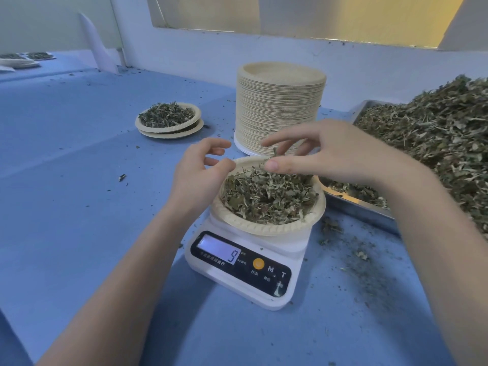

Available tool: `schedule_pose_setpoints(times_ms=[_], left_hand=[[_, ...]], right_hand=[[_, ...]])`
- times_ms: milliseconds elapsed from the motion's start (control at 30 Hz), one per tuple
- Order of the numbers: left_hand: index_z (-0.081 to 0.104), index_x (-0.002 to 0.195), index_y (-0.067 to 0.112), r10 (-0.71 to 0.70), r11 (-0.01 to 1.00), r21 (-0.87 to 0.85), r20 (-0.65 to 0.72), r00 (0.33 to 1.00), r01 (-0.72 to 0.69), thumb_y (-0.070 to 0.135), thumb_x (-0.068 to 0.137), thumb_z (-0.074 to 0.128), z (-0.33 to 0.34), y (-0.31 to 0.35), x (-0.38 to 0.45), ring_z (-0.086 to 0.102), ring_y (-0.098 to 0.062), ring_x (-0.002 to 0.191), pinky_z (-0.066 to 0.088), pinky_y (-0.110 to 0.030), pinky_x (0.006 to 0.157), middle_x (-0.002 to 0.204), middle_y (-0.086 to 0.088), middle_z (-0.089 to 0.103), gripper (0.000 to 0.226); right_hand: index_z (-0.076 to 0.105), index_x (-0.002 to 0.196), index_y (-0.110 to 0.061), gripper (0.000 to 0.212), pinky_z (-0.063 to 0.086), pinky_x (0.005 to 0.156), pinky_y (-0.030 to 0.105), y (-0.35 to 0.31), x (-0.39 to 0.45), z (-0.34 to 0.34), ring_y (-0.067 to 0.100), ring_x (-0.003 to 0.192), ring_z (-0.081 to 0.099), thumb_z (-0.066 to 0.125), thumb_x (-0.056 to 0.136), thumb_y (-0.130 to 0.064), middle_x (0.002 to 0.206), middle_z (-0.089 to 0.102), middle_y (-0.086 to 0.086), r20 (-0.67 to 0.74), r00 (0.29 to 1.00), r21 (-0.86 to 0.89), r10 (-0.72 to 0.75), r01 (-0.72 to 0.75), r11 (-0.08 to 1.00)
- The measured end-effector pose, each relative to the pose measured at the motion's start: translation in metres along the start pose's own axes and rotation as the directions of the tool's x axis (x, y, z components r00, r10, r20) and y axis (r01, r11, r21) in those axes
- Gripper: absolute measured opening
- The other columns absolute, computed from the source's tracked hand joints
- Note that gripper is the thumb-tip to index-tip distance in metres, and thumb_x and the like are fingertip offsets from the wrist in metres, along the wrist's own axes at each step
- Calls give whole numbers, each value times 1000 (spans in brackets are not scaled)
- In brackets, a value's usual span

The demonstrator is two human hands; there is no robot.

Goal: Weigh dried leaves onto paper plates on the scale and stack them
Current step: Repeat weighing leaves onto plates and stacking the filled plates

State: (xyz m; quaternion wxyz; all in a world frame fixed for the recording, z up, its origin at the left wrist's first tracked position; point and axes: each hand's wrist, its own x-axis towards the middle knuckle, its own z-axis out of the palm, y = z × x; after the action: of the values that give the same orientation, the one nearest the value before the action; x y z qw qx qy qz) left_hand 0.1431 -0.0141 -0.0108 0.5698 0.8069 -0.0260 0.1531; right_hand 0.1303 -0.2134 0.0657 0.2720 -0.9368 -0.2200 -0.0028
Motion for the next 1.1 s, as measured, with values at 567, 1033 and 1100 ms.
schedule_pose_setpoints(times_ms=[567, 1033, 1100], left_hand=[[62, 101, 36, -16, 1000, -15, -5, 1000, 16, 31, 71, 58, -1, -1, 1, 55, -3, 86, 41, -23, 73, 106, 12, 56, 31], [63, 103, 34, -22, 999, -30, -17, 1000, 22, 24, 78, 61, -2, -2, 1, 56, -8, 90, 41, -24, 73, 106, 11, 55, 27], [63, 103, 33, -15, 1000, -18, -25, 1000, 15, 18, 83, 60, -2, -3, 2, 56, -7, 89, 41, -23, 72, 108, 11, 56, 26]], right_hand=[[71, 81, -32, 6, 38, 49, 1, -4, 2, 1, -5, 51, 61, 68, 86, -29, 58, 63, -25, -399, 916, 102, -41, 88, 991], [67, 88, -41, 16, 38, 55, 1, -9, 1, -3, -16, 59, 53, 70, 81, -27, 65, 56, -28, -366, 923, -87, -117, 91, 992], [67, 88, -39, 17, 36, 56, -3, -5, 0, -8, -20, 55, 52, 72, 81, -25, 67, 56, -28, -413, 905, -41, -98, 89, 995]])
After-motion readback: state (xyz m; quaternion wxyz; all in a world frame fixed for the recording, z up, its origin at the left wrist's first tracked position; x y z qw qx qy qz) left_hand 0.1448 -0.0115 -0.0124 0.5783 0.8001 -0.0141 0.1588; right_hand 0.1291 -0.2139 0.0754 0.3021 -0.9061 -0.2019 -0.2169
